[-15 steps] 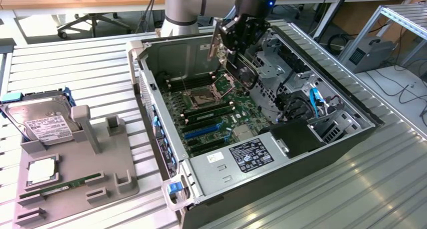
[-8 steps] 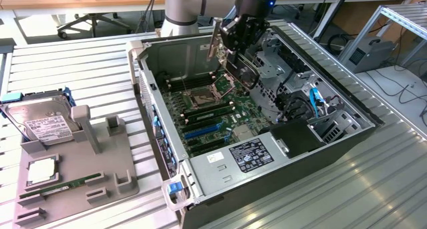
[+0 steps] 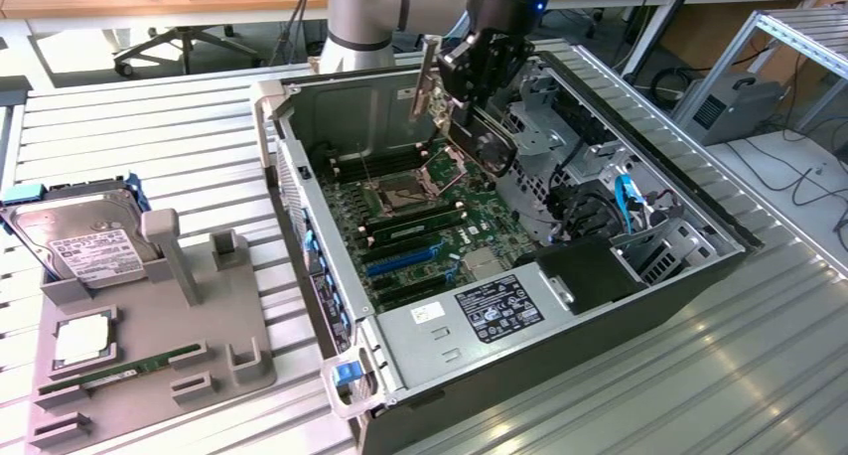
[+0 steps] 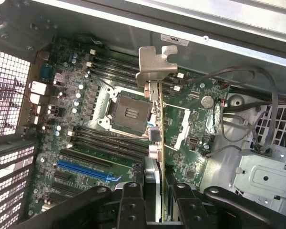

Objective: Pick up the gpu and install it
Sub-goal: 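Insert the gpu into the slot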

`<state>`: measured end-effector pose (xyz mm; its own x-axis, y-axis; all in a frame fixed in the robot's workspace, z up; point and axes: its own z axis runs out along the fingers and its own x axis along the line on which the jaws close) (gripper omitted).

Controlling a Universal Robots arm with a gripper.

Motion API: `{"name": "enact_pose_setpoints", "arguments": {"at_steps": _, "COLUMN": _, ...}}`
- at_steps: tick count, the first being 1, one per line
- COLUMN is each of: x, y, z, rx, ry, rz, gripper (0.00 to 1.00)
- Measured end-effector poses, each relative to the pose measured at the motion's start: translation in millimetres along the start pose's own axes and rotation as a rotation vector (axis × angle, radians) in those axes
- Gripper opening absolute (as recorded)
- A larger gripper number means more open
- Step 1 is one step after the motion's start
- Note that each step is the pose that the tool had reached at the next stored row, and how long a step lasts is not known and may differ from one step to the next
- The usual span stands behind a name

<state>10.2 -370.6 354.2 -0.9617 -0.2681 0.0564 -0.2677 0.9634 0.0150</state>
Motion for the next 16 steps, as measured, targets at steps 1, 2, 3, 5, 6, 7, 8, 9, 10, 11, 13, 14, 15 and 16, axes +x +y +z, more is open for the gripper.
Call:
{"name": "enact_pose_setpoints", "arguments": {"at_steps": 1, "x": 0.0, "y": 0.0, "z": 0.0, "rx": 0.0003, "ry": 0.0001, "rz": -0.004, "gripper": 0.27}}
{"name": "enact_pose_setpoints", "arguments": {"at_steps": 2, "x": 0.0, "y": 0.0, "z": 0.0, "rx": 0.0005, "ry": 0.0002, "rz": -0.008, "gripper": 0.27}}
{"name": "enact_pose_setpoints", "arguments": {"at_steps": 3, "x": 0.0, "y": 0.0, "z": 0.0, "rx": 0.0007, "ry": 0.0002, "rz": -0.011, "gripper": 0.27}}
{"name": "enact_pose_setpoints", "arguments": {"at_steps": 5, "x": 0.0, "y": 0.0, "z": 0.0, "rx": 0.0011, "ry": 0.0003, "rz": -0.019, "gripper": 0.27}}
{"name": "enact_pose_setpoints", "arguments": {"at_steps": 6, "x": 0.0, "y": 0.0, "z": 0.0, "rx": 0.0014, "ry": 0.0004, "rz": -0.025, "gripper": 0.27}}
{"name": "enact_pose_setpoints", "arguments": {"at_steps": 7, "x": 0.0, "y": 0.0, "z": 0.0, "rx": 0.0016, "ry": 0.0005, "rz": -0.028, "gripper": 0.27}}
{"name": "enact_pose_setpoints", "arguments": {"at_steps": 8, "x": 0.0, "y": 0.0, "z": 0.0, "rx": 0.0018, "ry": 0.0005, "rz": -0.031, "gripper": 0.27}}
{"name": "enact_pose_setpoints", "arguments": {"at_steps": 9, "x": -0.1, "y": 0.0, "z": 0.0, "rx": 0.0021, "ry": 0.0006, "rz": -0.035, "gripper": 0.27}}
{"name": "enact_pose_setpoints", "arguments": {"at_steps": 10, "x": -0.1, "y": 0.0, "z": 0.0, "rx": 0.0022, "ry": 0.0006, "rz": -0.039, "gripper": 0.27}}
{"name": "enact_pose_setpoints", "arguments": {"at_steps": 11, "x": -0.1, "y": 0.0, "z": 0.0, "rx": 0.0024, "ry": 0.0007, "rz": -0.043, "gripper": 0.27}}
{"name": "enact_pose_setpoints", "arguments": {"at_steps": 13, "x": -0.1, "y": 0.0, "z": 0.0, "rx": 0.0029, "ry": 0.0008, "rz": -0.05, "gripper": 0.27}}
{"name": "enact_pose_setpoints", "arguments": {"at_steps": 14, "x": -0.1, "y": 0.0, "z": 0.0, "rx": 0.0031, "ry": 0.0008, "rz": -0.054, "gripper": 0.27}}
{"name": "enact_pose_setpoints", "arguments": {"at_steps": 15, "x": -0.1, "y": 0.0, "z": 0.0, "rx": 0.0033, "ry": 0.0009, "rz": -0.057, "gripper": 0.27}}
{"name": "enact_pose_setpoints", "arguments": {"at_steps": 16, "x": -0.1, "y": 0.0, "z": 0.0, "rx": 0.0035, "ry": 0.0009, "rz": -0.061, "gripper": 0.27}}
